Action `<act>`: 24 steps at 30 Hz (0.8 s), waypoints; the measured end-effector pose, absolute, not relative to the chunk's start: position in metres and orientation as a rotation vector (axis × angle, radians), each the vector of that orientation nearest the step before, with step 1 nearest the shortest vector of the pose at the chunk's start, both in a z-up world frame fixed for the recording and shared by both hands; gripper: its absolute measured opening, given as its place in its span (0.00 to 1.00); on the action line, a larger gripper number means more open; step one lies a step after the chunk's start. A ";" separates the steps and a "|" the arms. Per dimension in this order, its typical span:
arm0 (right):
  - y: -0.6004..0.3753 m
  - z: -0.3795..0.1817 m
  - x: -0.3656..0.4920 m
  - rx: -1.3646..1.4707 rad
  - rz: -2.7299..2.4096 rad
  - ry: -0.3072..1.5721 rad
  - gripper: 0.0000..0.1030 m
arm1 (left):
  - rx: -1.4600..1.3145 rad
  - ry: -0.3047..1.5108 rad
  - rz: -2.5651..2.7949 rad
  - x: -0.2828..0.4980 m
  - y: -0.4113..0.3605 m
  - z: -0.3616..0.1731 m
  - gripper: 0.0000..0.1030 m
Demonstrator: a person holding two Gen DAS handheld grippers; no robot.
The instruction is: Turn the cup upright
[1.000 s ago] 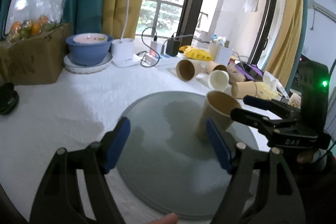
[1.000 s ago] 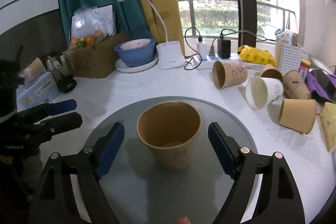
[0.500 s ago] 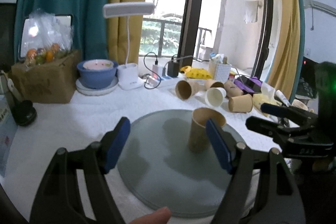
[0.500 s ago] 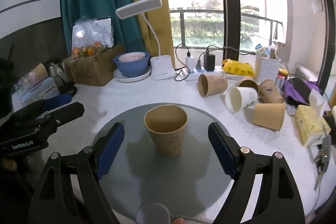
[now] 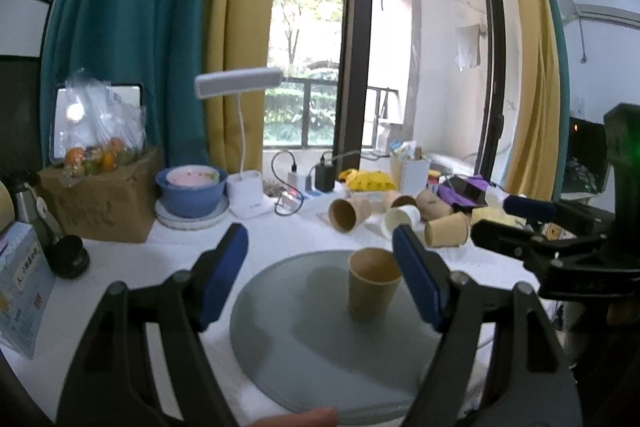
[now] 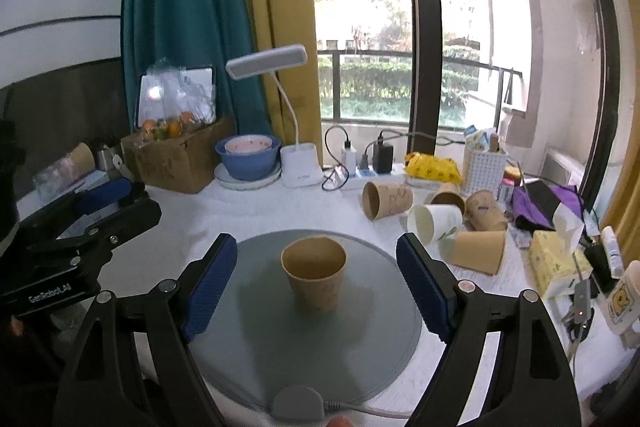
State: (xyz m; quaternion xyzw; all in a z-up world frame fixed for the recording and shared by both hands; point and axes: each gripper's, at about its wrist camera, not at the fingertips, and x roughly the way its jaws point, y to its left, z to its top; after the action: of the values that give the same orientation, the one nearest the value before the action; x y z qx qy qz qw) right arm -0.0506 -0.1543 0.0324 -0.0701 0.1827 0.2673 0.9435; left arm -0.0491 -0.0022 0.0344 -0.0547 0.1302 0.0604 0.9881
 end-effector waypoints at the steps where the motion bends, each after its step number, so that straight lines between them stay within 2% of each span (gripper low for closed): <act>1: -0.156 0.035 -0.052 -0.141 0.541 0.363 0.82 | -0.110 0.254 0.127 -0.051 -0.002 0.036 0.74; 24: -0.164 0.033 -0.051 -0.112 0.521 0.347 0.82 | -0.084 0.210 0.114 -0.052 -0.014 0.042 0.74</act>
State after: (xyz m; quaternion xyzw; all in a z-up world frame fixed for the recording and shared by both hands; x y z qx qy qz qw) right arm -0.0512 -0.1642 0.0333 -0.0552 0.1704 0.2561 0.9499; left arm -0.0525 -0.0138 0.0416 -0.0421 0.1048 0.0568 0.9920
